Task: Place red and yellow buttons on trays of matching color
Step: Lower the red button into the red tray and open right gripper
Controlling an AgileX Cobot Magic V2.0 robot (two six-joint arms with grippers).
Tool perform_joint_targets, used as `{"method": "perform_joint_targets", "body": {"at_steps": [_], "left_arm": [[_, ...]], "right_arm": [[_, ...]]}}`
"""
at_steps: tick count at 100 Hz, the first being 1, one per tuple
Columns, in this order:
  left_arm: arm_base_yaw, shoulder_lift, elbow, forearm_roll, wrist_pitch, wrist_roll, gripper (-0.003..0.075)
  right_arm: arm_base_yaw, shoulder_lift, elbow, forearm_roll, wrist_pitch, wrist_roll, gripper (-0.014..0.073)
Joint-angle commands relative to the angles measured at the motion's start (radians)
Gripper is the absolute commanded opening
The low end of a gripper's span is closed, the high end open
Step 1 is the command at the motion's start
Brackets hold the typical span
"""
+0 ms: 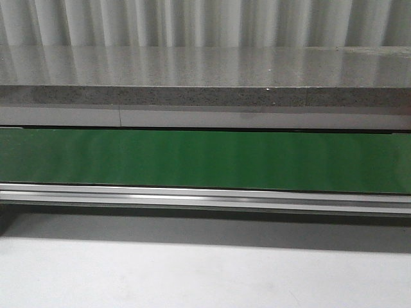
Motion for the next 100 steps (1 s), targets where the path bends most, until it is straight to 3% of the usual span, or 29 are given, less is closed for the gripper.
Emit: {"method": "perform_joint_targets", "body": {"at_steps": [1,29,60,69,84,89,100], "left_arm": [[-0.008,0.006,-0.03,-0.015,-0.074,0.0,-0.002],[-0.008,0.006,-0.03,-0.015,-0.074,0.0,-0.002],[-0.008,0.006,-0.03,-0.015,-0.074,0.0,-0.002],[-0.008,0.006,-0.03,-0.015,-0.074,0.0,-0.002],[-0.008,0.006,-0.03,-0.015,-0.074,0.0,-0.002],[-0.008,0.006,-0.03,-0.015,-0.074,0.0,-0.002],[-0.008,0.006,-0.03,-0.015,-0.074,0.0,-0.002]], "right_arm": [[-0.023,0.003,-0.055,0.014,-0.065,0.0,0.0122],[-0.086,0.123,-0.055,0.014,-0.192,0.019,0.0122],[-0.091,0.224,-0.055,0.014,-0.207,0.018,0.0127],[-0.091,0.23,-0.055,0.014,-0.198,0.018,0.0218],[-0.091,0.227,-0.055,0.014,-0.185,0.017,0.054],[-0.091,0.22,-0.055,0.014,-0.173,0.017,0.0579],[-0.091,0.186,-0.05,0.014,-0.161,0.017,0.0561]]}}
